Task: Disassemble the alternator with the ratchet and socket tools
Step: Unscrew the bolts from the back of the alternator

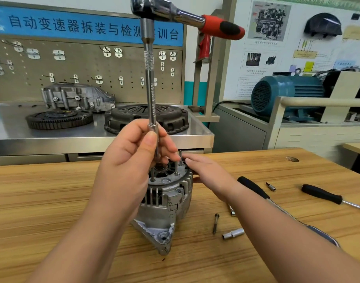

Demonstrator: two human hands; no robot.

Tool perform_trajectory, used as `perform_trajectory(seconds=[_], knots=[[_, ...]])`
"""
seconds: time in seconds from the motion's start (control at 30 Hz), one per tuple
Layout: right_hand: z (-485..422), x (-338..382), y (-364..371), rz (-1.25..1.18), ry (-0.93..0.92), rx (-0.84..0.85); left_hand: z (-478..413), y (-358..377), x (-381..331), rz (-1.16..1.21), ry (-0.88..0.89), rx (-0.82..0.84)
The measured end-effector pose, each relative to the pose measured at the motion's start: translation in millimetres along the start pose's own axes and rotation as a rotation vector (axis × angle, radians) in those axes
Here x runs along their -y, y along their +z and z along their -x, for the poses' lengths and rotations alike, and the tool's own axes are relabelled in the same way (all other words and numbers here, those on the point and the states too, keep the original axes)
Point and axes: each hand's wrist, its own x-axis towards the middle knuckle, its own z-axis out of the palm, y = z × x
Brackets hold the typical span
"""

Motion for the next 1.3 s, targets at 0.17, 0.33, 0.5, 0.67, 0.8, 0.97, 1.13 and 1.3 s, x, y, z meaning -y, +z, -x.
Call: perform_trajectory(seconds=[0.17, 0.33, 0.5, 0.67, 0.8, 0.97, 1.13, 1.3], knots=[[22.4, -6.6, -14.9, 0.122, -0.069, 0.004, 0.0, 0.1, 3.0, -0.006, 0.017, 0.031], [47.6, -3.8, -6.1, 0.336, -0.165, -0.077, 2.0, 5.0, 11.0, -0.011, 0.003, 0.068], [59.6, -2.4, 15.7, 0.587, -0.303, -0.234, 5.9, 6.2, 13.0, -0.161, -0.015, 0.148], [60.4, 1.1, 28.2, 0.692, -0.357, -0.308, 10.0, 6.6, 17.1, -0.303, -0.089, 0.192], [59.7, 0.5, 33.0, 0.668, -0.37, -0.349, 10.6, 0.4, 18.6, -0.408, -0.1, 0.18], [58.3, 0.5, 34.9, 0.668, -0.401, -0.348, 9.4, -9.1, 17.3, -0.436, -0.148, 0.177], [56.5, -0.6, 37.5, 0.656, -0.367, -0.323, 8.7, -13.7, 16.7, -0.483, -0.213, 0.201], [55.3, -2.6, 40.0, 0.621, -0.354, -0.303, 7.2, -17.7, 11.9, -0.609, -0.221, 0.284]])
